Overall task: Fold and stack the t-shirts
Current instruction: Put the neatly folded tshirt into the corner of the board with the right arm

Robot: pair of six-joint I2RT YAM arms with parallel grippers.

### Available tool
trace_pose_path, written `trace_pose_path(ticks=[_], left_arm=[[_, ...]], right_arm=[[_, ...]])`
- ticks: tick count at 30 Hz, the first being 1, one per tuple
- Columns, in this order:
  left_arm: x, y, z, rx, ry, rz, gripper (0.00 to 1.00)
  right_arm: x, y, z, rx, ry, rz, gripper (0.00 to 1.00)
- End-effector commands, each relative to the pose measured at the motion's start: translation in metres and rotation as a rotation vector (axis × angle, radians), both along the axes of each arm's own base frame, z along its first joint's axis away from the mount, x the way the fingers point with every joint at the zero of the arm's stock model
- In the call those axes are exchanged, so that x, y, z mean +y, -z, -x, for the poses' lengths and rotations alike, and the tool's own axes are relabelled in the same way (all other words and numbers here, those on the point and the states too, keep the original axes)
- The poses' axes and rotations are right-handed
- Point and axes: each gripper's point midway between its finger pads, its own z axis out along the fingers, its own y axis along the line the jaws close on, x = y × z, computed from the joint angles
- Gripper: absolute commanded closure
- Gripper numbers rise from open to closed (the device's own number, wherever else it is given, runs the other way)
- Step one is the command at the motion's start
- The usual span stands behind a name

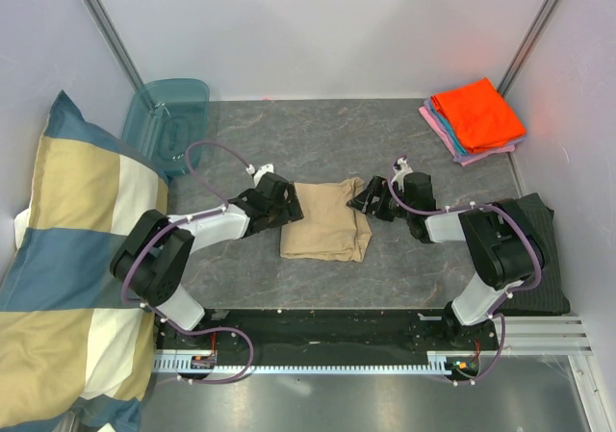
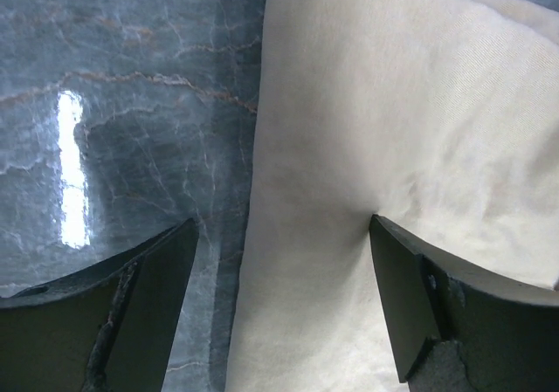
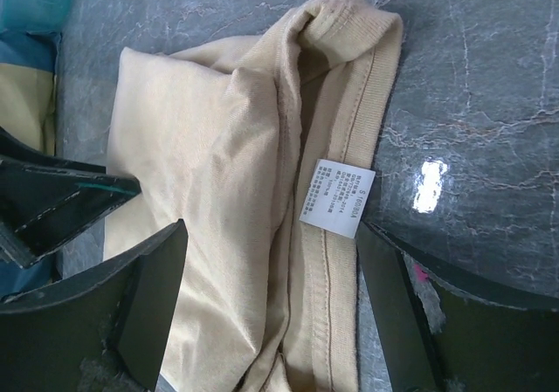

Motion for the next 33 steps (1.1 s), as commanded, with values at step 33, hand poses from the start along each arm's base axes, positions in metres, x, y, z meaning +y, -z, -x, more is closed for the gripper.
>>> trace_pose_path(ticks=[33], left_arm=[[0.019,0.067,0.054,0.236,0.094,-0.448,0.16]], right_arm=[[-0.012,0.085,0.108,0.418,-0.037,0.212,0.1]])
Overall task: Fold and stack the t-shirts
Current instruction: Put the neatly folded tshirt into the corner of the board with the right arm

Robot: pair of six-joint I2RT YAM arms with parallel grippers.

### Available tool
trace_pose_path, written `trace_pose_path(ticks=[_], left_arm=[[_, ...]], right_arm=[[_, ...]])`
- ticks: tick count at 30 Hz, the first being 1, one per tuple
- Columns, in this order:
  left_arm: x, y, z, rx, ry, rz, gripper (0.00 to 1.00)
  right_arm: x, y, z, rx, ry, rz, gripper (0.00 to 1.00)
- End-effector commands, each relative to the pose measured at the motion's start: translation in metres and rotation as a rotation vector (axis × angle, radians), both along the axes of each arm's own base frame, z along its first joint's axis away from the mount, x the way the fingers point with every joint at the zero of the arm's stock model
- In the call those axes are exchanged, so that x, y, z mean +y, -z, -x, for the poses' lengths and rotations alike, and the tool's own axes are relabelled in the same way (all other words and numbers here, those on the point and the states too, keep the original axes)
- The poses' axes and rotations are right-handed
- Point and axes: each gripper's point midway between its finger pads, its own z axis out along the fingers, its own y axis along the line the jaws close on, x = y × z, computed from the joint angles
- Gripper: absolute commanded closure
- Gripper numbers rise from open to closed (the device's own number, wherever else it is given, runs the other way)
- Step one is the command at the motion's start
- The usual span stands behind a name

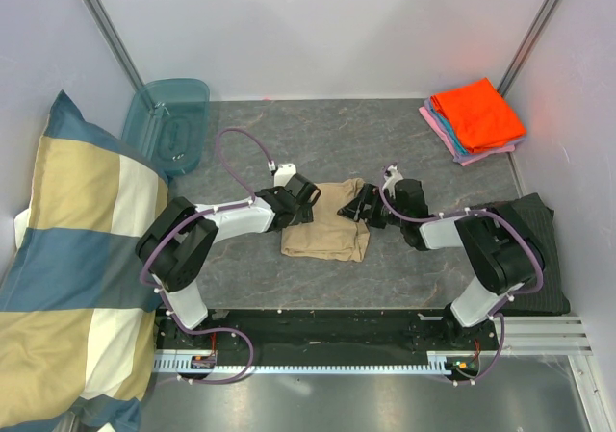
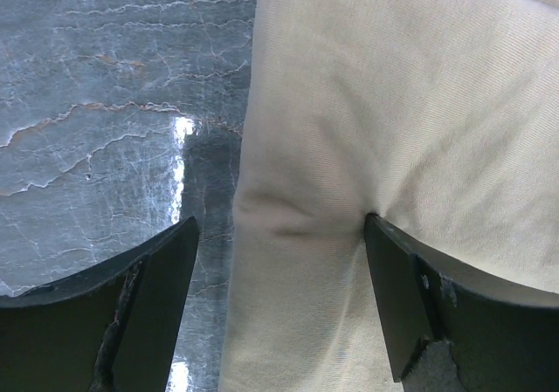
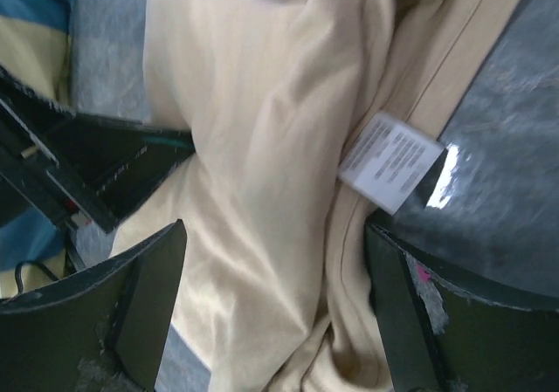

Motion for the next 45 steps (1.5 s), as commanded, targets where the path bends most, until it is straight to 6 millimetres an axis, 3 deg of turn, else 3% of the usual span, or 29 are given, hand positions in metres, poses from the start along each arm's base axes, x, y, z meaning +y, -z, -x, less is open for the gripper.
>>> trace_pose_path(ticks=[1,5,11,19,22,25,26,28,29,32,35,36,38,40,41,42,44,45], left_arm=[[0.03,0.054,0.059,0.254,0.037,-0.155,0.16],[0.029,0.055,0.059,0.255,0.04,-0.153,0.16],[0.027,0.053,0.059,0.255,0.039,-0.147,0.16],[0.03,0.051,0.061,0.254,0.038,-0.15,0.16],[0.03,0.05,0.062,0.252,0.039,-0.15,0.16],[0.031,0.051,0.063,0.256,0.036,-0.148,0.16],[0.032,0.05,0.063,0.255,0.034,-0.149,0.16],[0.031,0.051,0.064,0.259,0.034,-0.147,0.16],[0.032,0.052,0.065,0.261,0.033,-0.146,0.16],[0.033,0.046,0.064,0.246,0.025,-0.146,0.12],[0.032,0.018,0.056,0.187,0.008,-0.122,0.02],[0.035,0.008,0.054,0.17,0.0,-0.125,0.0],[0.029,-0.033,0.042,0.077,-0.009,-0.071,0.0],[0.032,-0.06,0.039,0.031,-0.016,-0.053,0.0],[0.03,-0.087,0.032,-0.028,-0.022,-0.017,0.0],[0.033,-0.099,0.031,-0.044,-0.03,-0.012,0.0],[0.038,-0.121,0.03,-0.066,-0.031,-0.014,0.0],[0.041,-0.126,0.03,-0.069,-0.037,-0.016,0.0]], right_arm=[[-0.036,0.085,0.09,0.422,0.002,0.262,0.1],[-0.029,0.087,0.102,0.456,-0.032,0.241,0.09],[-0.002,0.096,0.111,0.496,-0.065,0.143,0.09],[0.022,0.102,0.092,0.494,-0.025,0.011,0.1],[0.026,0.101,0.087,0.488,-0.021,0.0,0.17],[0.029,0.1,0.083,0.476,-0.031,0.001,0.49],[0.03,0.099,0.083,0.474,-0.039,-0.001,0.72],[0.031,0.099,0.081,0.468,-0.048,0.006,0.92],[0.031,0.098,0.08,0.464,-0.052,0.009,1.0],[0.028,0.097,0.079,0.451,-0.056,0.041,1.0],[0.021,0.093,0.076,0.431,-0.054,0.103,1.0],[0.022,0.085,0.066,0.382,-0.057,0.128,1.0],[0.015,0.081,0.066,0.386,-0.06,0.185,1.0],[0.012,0.071,0.048,0.318,-0.065,0.26,1.0],[0.003,0.071,0.051,0.342,-0.063,0.321,1.0],[0.001,0.058,0.028,0.288,-0.029,0.37,1.0],[-0.017,0.057,0.026,0.293,-0.046,0.514,1.0],[-0.013,0.039,0.002,0.236,-0.035,0.538,1.0]])
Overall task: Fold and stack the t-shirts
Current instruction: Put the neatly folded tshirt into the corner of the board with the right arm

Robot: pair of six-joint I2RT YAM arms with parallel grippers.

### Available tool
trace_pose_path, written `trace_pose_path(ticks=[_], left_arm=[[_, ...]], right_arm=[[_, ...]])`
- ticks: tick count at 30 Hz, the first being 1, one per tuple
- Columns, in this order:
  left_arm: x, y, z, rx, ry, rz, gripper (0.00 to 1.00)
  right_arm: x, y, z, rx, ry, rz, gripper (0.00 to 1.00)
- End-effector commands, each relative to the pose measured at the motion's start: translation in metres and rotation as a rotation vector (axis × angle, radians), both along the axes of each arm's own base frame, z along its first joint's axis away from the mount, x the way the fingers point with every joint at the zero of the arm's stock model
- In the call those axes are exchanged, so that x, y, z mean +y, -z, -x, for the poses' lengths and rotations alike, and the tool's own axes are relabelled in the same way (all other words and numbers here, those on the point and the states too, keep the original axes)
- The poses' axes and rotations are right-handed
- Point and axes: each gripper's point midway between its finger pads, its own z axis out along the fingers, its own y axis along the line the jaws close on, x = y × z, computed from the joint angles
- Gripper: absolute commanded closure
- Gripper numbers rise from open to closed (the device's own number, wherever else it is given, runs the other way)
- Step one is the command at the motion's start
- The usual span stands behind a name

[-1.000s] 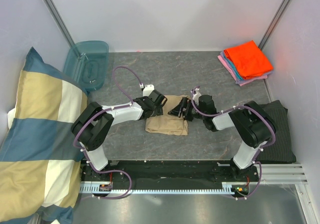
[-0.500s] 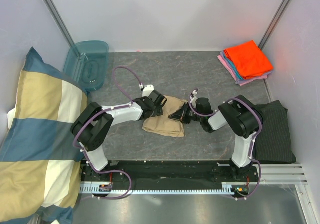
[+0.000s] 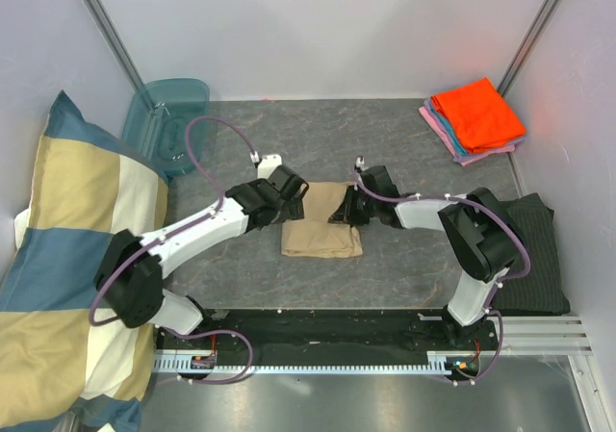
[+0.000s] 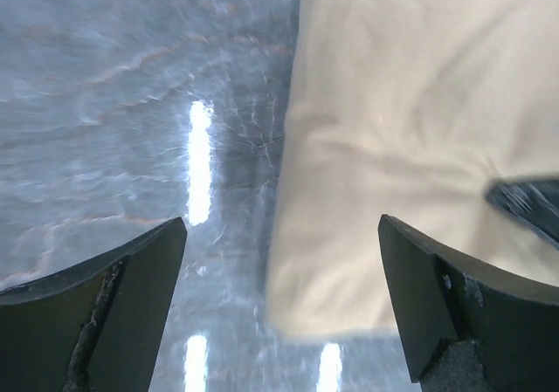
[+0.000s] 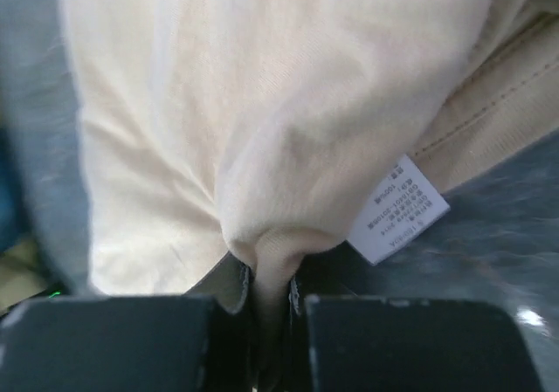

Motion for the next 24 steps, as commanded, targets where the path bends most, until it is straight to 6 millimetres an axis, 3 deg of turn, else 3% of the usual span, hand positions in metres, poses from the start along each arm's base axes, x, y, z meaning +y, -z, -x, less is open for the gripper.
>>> trace_pose_path(ticks=[1,2,3,5,6,8,9,10,11,12,14,15,16,18,19,21,24], left_arm=[[0.016,-0.055,-0.003,-0.066,-0.027,-0.014,0.0],[0.017,-0.058,-0.003,-0.069,-0.027,-0.01,0.0],[0.019,-0.06,-0.002,-0.073,-0.027,-0.007,0.0],[0.023,-0.057,0.002,-0.066,-0.029,-0.012,0.0],[0.025,-0.059,0.002,-0.071,-0.033,-0.009,0.0],[0.029,-0.052,0.006,-0.057,-0.034,-0.018,0.0],[0.031,-0.051,0.006,-0.052,-0.036,-0.021,0.0],[0.032,-0.047,0.008,-0.041,-0.035,-0.025,0.0],[0.033,-0.045,0.009,-0.037,-0.034,-0.026,0.0],[0.034,-0.043,0.009,-0.032,-0.035,-0.027,0.0],[0.036,-0.037,0.011,-0.013,-0.03,-0.041,0.0],[0.037,-0.036,0.01,-0.01,-0.031,-0.045,0.0],[0.037,-0.033,0.009,-0.002,-0.031,-0.056,0.0],[0.039,-0.031,0.007,0.004,-0.033,-0.062,0.0],[0.038,-0.029,0.006,0.011,-0.03,-0.063,0.0],[0.039,-0.026,0.003,0.018,-0.036,-0.061,0.0],[0.037,-0.018,0.0,0.047,-0.033,-0.056,0.0]], right_arm=[[-0.073,0.015,-0.024,-0.018,0.022,0.504,1.0],[-0.084,0.022,-0.022,0.028,0.006,0.577,1.0],[-0.08,0.004,-0.048,-0.02,0.021,0.592,1.0],[-0.1,0.008,-0.06,0.008,0.014,0.704,1.0],[-0.096,-0.006,-0.081,-0.036,0.028,0.706,1.0],[-0.114,-0.004,-0.098,-0.037,0.029,0.801,1.0],[-0.113,-0.02,-0.119,-0.084,0.046,0.813,1.0],[-0.125,-0.011,-0.122,-0.048,0.038,0.871,1.0],[-0.136,-0.017,-0.134,-0.062,0.063,0.931,1.0],[-0.136,-0.037,-0.155,-0.117,0.076,0.956,1.0],[-0.156,-0.032,-0.168,-0.096,0.084,1.069,1.0],[-0.16,-0.051,-0.188,-0.14,0.106,1.09,1.0],[-0.166,-0.04,-0.19,-0.115,0.083,1.143,1.0],[-0.182,-0.058,-0.211,-0.163,0.108,1.25,1.0],[-0.188,-0.053,-0.217,-0.166,0.089,1.312,1.0],[-0.208,-0.067,-0.231,-0.196,0.136,1.427,1.0],[-0.231,-0.069,-0.246,-0.217,0.151,1.51,1.0]])
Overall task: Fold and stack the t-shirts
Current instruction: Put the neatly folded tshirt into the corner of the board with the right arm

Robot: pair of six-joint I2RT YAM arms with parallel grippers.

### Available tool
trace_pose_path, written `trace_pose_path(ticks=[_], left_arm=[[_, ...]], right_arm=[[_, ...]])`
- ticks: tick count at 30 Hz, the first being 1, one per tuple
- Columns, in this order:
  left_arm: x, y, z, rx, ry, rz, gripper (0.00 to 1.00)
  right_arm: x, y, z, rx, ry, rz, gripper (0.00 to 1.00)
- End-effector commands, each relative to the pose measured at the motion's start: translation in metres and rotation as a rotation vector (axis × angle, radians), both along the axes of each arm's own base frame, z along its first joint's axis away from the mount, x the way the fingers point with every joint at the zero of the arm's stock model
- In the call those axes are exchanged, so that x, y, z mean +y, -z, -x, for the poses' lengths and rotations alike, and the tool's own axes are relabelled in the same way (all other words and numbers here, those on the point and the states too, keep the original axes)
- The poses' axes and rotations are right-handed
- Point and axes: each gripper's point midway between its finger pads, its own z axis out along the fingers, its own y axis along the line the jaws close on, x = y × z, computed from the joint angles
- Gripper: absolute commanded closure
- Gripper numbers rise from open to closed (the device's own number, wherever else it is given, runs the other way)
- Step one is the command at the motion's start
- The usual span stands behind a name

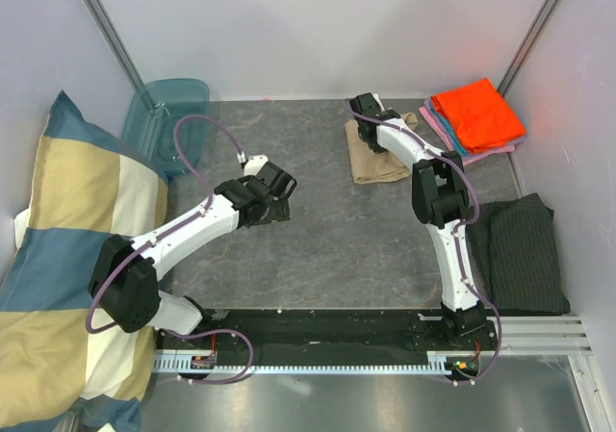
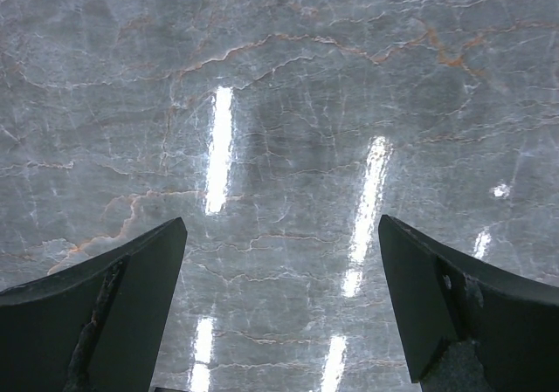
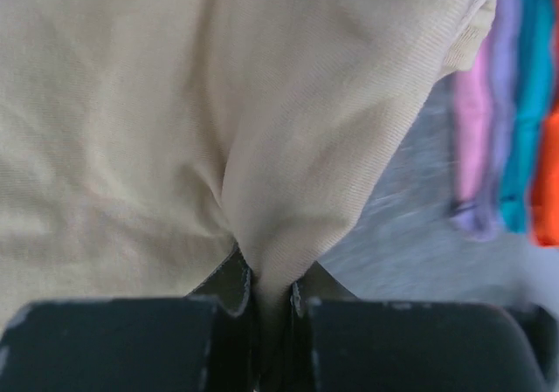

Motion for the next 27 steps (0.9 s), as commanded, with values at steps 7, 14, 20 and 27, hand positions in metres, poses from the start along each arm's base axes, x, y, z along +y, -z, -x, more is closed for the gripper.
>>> trace_pose_path(ticks=[7,14,20,27], left_arm=[[-0.007,0.022,-0.014,0.073,0.026,-0.011,0.0],[-0.015,0.036,-0.019,0.122,0.03,0.011,0.0],[-0.02,0.043,-0.027,0.143,0.028,0.018,0.0],[-0.021,0.047,-0.029,0.154,0.033,0.024,0.0]], right_arm=[[-0.081,-0.058,-0.04,-0.131,0.065,0.479,1.0],[-0.084,-0.096,-0.07,-0.254,0.056,0.596,1.0],[-0.079,-0.13,-0.084,-0.345,0.055,0.588,1.0],[-0.096,-0.154,-0.08,-0.363,0.097,0.64,1.0]])
